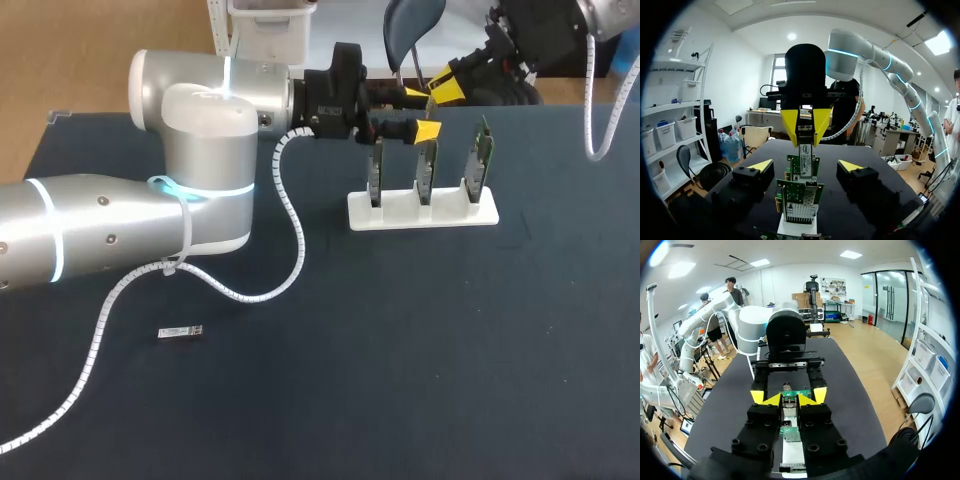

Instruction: Pick up the optical module with the left hand, and insert it into the network port with the right hand.

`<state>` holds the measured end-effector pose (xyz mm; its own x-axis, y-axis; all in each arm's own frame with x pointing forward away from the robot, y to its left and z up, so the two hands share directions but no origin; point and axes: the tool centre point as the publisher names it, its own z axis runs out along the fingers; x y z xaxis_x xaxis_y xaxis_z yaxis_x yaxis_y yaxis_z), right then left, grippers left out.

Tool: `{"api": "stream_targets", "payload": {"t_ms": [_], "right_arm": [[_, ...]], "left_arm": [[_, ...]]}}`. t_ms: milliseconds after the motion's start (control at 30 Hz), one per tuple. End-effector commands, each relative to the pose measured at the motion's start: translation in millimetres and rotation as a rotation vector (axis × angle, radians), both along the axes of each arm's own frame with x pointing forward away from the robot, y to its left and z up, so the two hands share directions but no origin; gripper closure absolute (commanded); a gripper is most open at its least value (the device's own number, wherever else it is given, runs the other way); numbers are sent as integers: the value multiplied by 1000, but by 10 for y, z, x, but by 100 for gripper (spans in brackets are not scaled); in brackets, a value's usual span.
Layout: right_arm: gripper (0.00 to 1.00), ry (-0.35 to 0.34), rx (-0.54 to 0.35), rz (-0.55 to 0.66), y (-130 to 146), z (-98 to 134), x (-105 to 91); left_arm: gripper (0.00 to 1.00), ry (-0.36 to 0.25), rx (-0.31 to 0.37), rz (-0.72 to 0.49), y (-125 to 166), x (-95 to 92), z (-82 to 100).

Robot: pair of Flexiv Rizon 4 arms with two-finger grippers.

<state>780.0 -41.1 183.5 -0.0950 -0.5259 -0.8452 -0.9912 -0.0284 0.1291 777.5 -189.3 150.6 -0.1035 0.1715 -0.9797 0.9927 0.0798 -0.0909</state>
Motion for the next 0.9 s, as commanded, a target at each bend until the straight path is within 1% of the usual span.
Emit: {"api": "stream_targets", "payload": {"t_ms": [33, 167, 233, 300, 400, 467, 533, 600, 633, 700, 767, 800, 900], "right_arm": [[100, -5, 4, -9, -9, -3, -42], [100, -7, 4, -10, -12, -6, -45], [100, -6, 6, -10, -15, -9, -47], [100, -6, 7, -10, -18, -13, -49], [100, -7, 9, -11, -20, -15, -53], [100, -8, 10, -11, -21, -16, -56], [100, -8, 10, -11, -22, -17, -62], [100, -9, 10, -11, -23, -18, -66], [100, -10, 10, -11, -24, -17, -67], [100, -11, 10, -12, -26, -12, -72], [100, -12, 9, -12, -29, -8, -77], [100, -13, 9, -11, -30, -6, -80], [100, -14, 3, -11, -36, -7, -89]], "left_arm": [[0, 2, 32, 1, 58, -41, 17], [0, 25, 86, -15, 106, -70, 27], [0, 5, 120, -16, 125, -95, 43], [0, 1, 149, -19, 137, -113, 52], [0, 3, 164, -26, 154, -137, 62], [0, -1, 187, -38, 162, -160, 49], [0, -2, 232, -41, 161, -181, -1], [0, 11, 260, -47, 160, -189, -49], [0, 5, 282, -43, 160, -194, -68], [0, -13, 349, -26, 156, -197, -125], [0, 14, 345, -22, 158, -187, -162], [0, 6, 356, -17, 160, -186, -171], [0, 20, 363, -13, 155, -182, -187]]}}
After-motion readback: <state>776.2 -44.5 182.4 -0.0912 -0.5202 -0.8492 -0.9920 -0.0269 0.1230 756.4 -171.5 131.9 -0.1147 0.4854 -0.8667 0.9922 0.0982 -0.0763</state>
